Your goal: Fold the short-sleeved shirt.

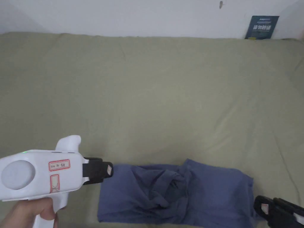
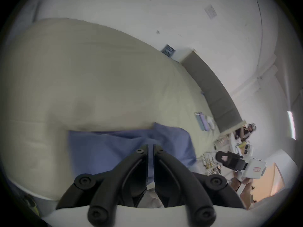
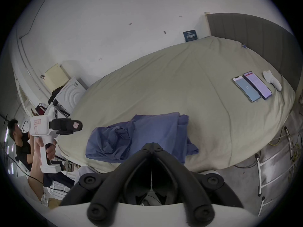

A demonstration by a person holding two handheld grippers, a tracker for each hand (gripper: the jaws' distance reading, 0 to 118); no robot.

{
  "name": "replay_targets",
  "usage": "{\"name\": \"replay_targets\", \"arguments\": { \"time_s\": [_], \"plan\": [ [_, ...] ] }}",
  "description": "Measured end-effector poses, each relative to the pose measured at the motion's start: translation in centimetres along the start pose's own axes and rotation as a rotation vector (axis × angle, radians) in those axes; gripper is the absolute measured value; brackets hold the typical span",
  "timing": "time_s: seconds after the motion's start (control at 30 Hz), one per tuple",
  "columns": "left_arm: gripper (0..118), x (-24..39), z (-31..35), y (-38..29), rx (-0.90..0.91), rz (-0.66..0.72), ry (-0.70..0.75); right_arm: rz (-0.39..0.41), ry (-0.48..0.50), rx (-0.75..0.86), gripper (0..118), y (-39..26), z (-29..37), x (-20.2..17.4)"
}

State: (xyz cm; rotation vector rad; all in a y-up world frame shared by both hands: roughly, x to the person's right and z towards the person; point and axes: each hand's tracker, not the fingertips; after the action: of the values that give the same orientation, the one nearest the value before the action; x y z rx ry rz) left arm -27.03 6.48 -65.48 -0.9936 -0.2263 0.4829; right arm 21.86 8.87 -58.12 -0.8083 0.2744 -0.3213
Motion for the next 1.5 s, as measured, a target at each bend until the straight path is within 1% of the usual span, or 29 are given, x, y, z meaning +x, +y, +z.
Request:
{"name": "replay_targets", "arguments": {
  "time_s": [0.13, 0.17, 0.2, 0.23, 0.27, 0.3, 0.33, 0.4, 0.43, 0.5, 0.57, 0.67, 0.7, 0.73, 0.77, 0.8, 0.83, 0.87, 0.93, 1.03, 1.1, 1.13, 1.17, 1.2, 1.23, 1.27, 1.33, 1.43, 1.5],
  "plan": [
    [7, -4.6, -1.1, -0.8, -0.028, 0.102, -0.054, 0.016, 0.006, -0.016, 1, 0.2, -0.7, -1.2],
    [11, -5.1, -1.4, -0.9, -0.03, 0.098, -0.076, 0.017, 0.006, -0.022, 1, 0.2, -0.8, -1.4],
    [33, -4.5, -1.7, -1.3, -0.052, 0.104, -0.131, 0.019, 0.01, -0.025, 1, 0.2, -0.8, -1.6],
    [92, -4.7, -2.3, -1.4, -0.071, 0.111, -0.154, 0.018, 0.009, -0.03, 1, 0.3, -0.9, -1.7],
    [118, -4.9, -3.1, -1.4, -0.095, 0.113, -0.189, 0.017, 0.008, -0.034, 1, 0.3, -1.0, -1.8],
    [117, -5.0, -4.1, -1.6, -0.124, 0.117, -0.24, 0.019, 0.006, -0.036, 1, 0.3, -1.0, -1.8],
    [117, -5.3, -4.2, -1.3, -0.071, 0.095, -0.296, 0.019, 0.0, -0.041, 1, 0.3, -1.1, -1.9],
    [117, -5.0, -5.3, -1.9, -0.147, 0.154, -0.322, 0.021, -0.012, -0.045, 1, 0.3, -1.1, -1.8],
    [117, -4.9, -6.1, -2.1, -0.14, 0.164, -0.348, 0.021, -0.015, -0.049, 1, 0.3, -1.2, -1.8],
    [116, -7.5, -9.2, -1.3, -0.147, 0.167, -0.365, 0.015, -0.024, -0.056, 1, 0.3, -1.2, -1.8],
    [116, -8.3, -10.9, -1.4, -0.124, 0.186, -0.45, 0.014, -0.035, -0.06, 1, 0.2, -1.1, -1.8],
    [107, -7.3, -11.4, -1.7, -0.107, 0.241, -0.541, 0.012, -0.045, -0.067, 1, 0.1, -1.0, -1.6],
    [91, -6.8, -12.0, -1.6, -0.115, 0.234, -0.499, 0.012, -0.052, -0.068, 1, 0.0, -1.0, -1.6],
    [22, -8.6, -12.9, -1.6, -0.148, 0.17, -0.331, 0.013, -0.053, -0.07, 1, 0.0, -1.0, -1.6],
    [12, -8.9, -13.6, -2.2, -0.132, 0.125, -0.288, 0.014, -0.055, -0.071, 1, 0.0, -1.0, -1.6],
    [12, -9.6, -13.8, -2.2, -0.126, 0.196, -0.422, 0.013, -0.058, -0.066, 1, 0.0, -0.9, -1.6],
    [12, -10.3, -13.3, -1.6, -0.141, 0.289, -0.458, 0.012, -0.058, -0.065, 1, 0.0, -0.7, -1.6],
    [12, -7.9, -11.4, -2.9, -0.136, 0.304, -0.463, 0.011, -0.054, -0.059, 1, 0.0, -0.5, -1.6],
    [12, -7.1, -10.4, -3.7, -0.127, 0.264, -0.406, 0.006, -0.044, -0.054, 1, 0.1, -0.4, -1.4],
    [11, -8.4, -8.4, -2.7, -0.097, 0.3, -0.41, 0.019, -0.05, -0.045, 1, 0.1, -0.3, -1.5],
    [10, -8.5, -6.2, -2.8, -0.044, 0.306, -0.384, 0.011, -0.036, -0.039, 1, 0.2, -0.1, -1.3],
    [10, -8.1, -4.9, -2.3, -0.059, 0.307, -0.39, 0.006, -0.03, -0.032, 1, 0.2, 0.0, -1.3],
    [10, -8.1, -3.6, -2.3, -0.029, 0.325, -0.369, 0.008, -0.022, -0.028, 1, 0.3, 0.1, -1.3],
    [10, -8.1, -2.0, -2.1, -0.016, 0.28, -0.305, 0.011, -0.019, -0.028, 1, 0.3, 0.0, -1.3],
    [10, -8.2, -0.3, -2.0, -0.01, 0.277, -0.259, 0.015, -0.018, -0.025, 1, 0.4, -0.1, -1.3],
    [10, -10.3, 0.3, -0.5, 0.004, 0.282, -0.215, 0.017, -0.012, -0.022, 1, 0.4, -0.2, -1.2],
    [10, -10.7, 3.1, 0.0, 0.016, 0.308, -0.132, 0.014, 0.009, -0.021, 1, 0.5, -0.4, -1.1],
    [10, -7.3, 5.4, 0.7, 0.043, 0.206, 0.023, 0.021, 0.023, -0.018, 1, 0.5, -0.5, -1.2],
    [10, -4.8, 5.7, 1.1, 0.03, 0.188, 0.042, 0.02, 0.035, -0.015, 1, 0.3, -0.3, -1.2]
  ]
}}
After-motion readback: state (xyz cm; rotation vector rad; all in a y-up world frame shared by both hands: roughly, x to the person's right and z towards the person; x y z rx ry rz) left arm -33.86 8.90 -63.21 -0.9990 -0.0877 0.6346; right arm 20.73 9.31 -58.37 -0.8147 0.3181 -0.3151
